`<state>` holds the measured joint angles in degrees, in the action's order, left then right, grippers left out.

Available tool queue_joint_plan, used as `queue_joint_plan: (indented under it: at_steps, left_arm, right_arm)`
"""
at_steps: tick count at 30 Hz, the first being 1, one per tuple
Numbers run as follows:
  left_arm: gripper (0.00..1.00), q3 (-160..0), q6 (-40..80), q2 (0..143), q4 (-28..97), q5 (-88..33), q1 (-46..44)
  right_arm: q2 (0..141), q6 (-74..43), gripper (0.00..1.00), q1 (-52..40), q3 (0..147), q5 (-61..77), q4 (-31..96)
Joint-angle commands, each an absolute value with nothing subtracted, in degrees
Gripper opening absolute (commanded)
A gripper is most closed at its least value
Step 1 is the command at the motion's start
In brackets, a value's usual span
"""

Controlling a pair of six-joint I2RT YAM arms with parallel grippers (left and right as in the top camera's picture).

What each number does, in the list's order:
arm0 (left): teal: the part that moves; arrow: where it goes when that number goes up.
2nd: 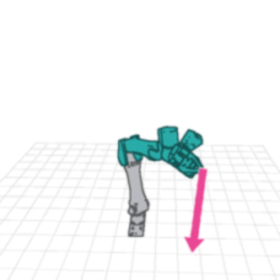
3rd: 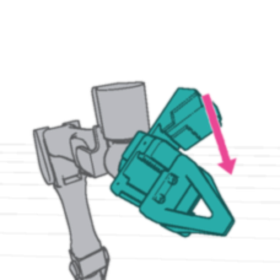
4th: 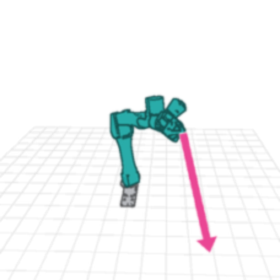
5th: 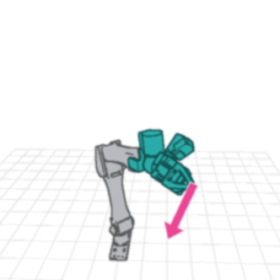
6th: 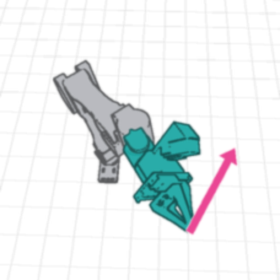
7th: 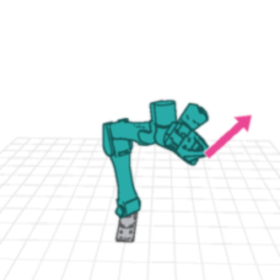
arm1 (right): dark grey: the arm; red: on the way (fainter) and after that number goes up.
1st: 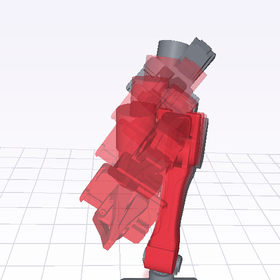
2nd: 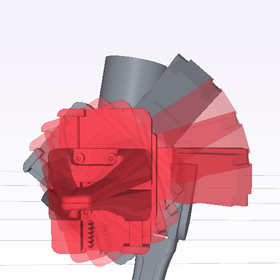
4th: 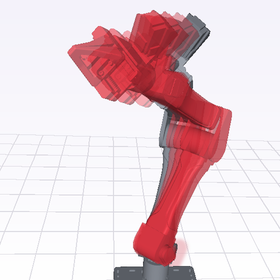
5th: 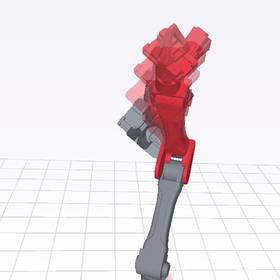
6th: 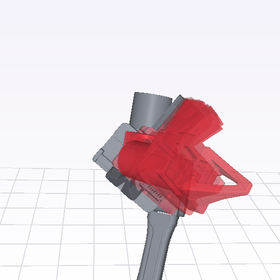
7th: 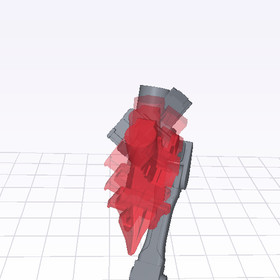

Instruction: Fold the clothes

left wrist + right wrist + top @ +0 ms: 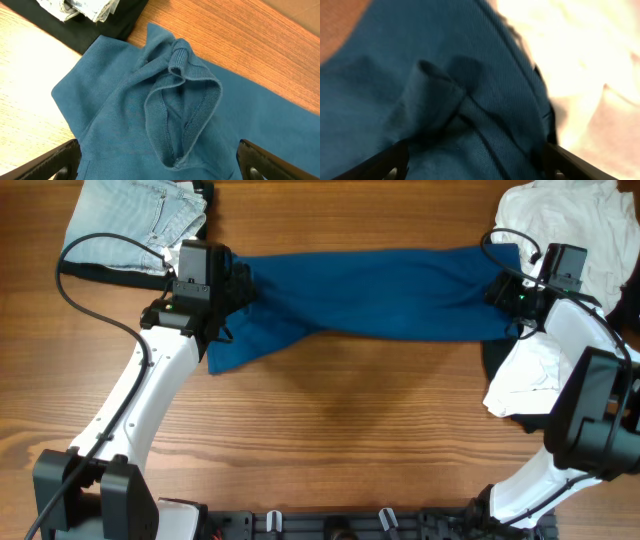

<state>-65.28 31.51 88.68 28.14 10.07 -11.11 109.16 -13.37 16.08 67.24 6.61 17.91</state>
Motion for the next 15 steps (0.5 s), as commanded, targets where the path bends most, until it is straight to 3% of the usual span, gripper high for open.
queue_joint_plan:
  at_steps: [1,12,13,14,15]
  left_arm:
    - [1.00,-66.02,30.20,88.44,28.14,11.00,-10.70]
    - [1.00,-66.02,30.20,88.47,28.16,11.03,-10.70]
    - [1.00,-66.02,30.20,88.49,28.16,11.00,-10.70]
    - [1.00,-66.02,30.20,88.51,28.14,11.00,-10.70]
    - [1.00,-66.02,30.20,88.51,28.16,11.00,-10.70]
  right_arm:
    - [111.26,-12.80,0.80,16.10,67.96,8.14,17.21]
    - [117.43,-12.08,0.79,16.10,67.96,3.88,9.39]
    - [117.43,-12.10,0.75,16.10,67.99,3.90,9.21]
    - [117.43,-12.08,0.64,16.10,68.01,3.97,9.17]
    - [117.30,-12.03,0.20,16.10,68.34,5.26,9.23]
